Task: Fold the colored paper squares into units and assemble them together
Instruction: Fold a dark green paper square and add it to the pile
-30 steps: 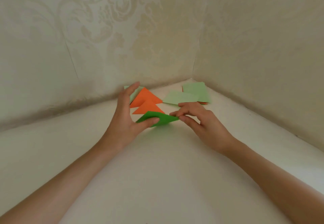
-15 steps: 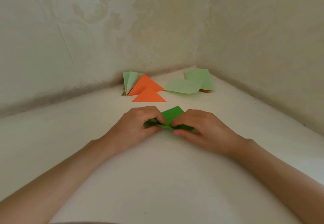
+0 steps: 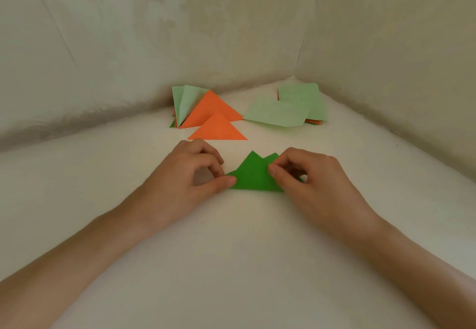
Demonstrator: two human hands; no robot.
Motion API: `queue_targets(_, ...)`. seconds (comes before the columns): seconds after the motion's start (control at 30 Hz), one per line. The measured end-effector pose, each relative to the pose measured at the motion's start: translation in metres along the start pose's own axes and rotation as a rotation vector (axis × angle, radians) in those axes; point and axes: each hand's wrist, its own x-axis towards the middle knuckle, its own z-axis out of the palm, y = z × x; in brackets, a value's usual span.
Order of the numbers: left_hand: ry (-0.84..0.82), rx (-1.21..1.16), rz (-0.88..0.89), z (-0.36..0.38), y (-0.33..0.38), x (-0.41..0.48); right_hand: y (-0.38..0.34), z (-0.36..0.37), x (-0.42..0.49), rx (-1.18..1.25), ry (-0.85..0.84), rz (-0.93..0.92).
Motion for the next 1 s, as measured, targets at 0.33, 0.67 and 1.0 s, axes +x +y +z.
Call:
queue_targets(0.33, -0.032, 0.211, -0.037, 0.0034, -0.0004, 0.0001, 0.0008, 0.0078, 0.0009, -0.037, 0.102, 0.056)
queue_targets(0.67, 0.014, 0.138, 0.078, 0.0034, -0.0045, -0.0005, -0.0025, 0.0074, -0.0006, -0.098, 0.069, 0.116)
queue_targets(1.0, 0.027, 0.169, 0.084, 0.0020, -0.0002, -0.0016, 0.0012, 0.0097, 0.0030, -0.290, 0.021, 0.081)
